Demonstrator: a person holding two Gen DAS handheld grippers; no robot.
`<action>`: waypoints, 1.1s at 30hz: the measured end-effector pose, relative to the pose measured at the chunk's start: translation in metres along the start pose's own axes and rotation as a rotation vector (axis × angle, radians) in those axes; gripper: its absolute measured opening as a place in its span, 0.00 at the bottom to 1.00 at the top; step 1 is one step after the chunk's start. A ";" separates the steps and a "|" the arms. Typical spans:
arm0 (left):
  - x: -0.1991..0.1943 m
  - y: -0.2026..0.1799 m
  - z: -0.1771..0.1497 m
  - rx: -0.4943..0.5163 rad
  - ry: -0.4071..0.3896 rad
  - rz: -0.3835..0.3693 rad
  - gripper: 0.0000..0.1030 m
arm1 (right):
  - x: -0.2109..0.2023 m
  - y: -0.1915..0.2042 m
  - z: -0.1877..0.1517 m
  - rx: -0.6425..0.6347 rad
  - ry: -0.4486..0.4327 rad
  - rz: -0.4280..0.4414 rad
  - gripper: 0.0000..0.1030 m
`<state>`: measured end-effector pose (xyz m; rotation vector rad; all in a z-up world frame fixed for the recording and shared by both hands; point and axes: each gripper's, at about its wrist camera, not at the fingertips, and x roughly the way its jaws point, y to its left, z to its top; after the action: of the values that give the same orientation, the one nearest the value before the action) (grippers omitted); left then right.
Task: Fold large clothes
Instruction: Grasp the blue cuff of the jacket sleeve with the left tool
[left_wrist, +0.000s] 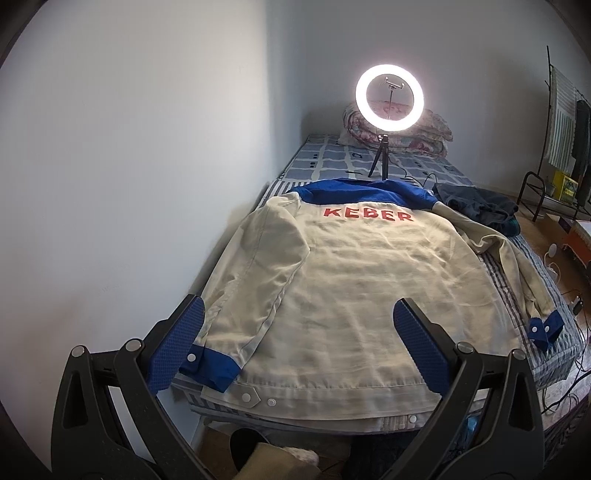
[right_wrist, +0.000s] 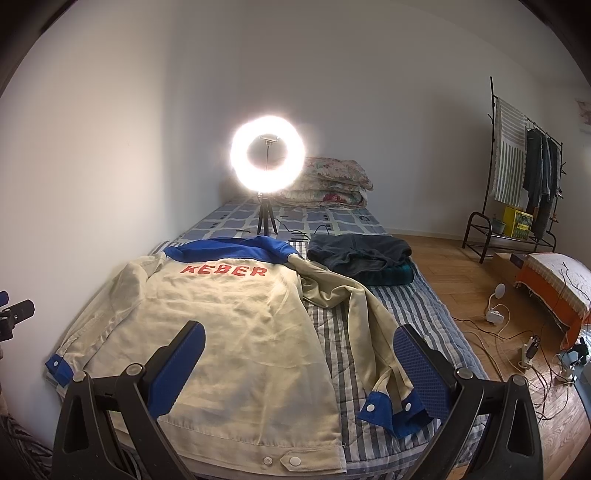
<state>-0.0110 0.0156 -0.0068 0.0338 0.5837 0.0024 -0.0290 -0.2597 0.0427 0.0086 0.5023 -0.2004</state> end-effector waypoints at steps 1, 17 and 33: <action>0.009 0.000 -0.007 -0.003 0.005 0.003 1.00 | 0.002 -0.001 0.001 0.005 0.001 0.006 1.00; 0.011 0.048 -0.036 0.001 0.066 0.069 0.85 | 0.077 0.029 0.023 0.004 0.091 0.430 0.87; 0.085 0.120 -0.096 -0.361 0.319 0.027 0.59 | 0.136 0.114 0.014 -0.169 0.331 0.690 0.43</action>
<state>0.0074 0.1391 -0.1299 -0.3147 0.8942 0.1411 0.1164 -0.1748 -0.0153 0.0501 0.8142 0.5274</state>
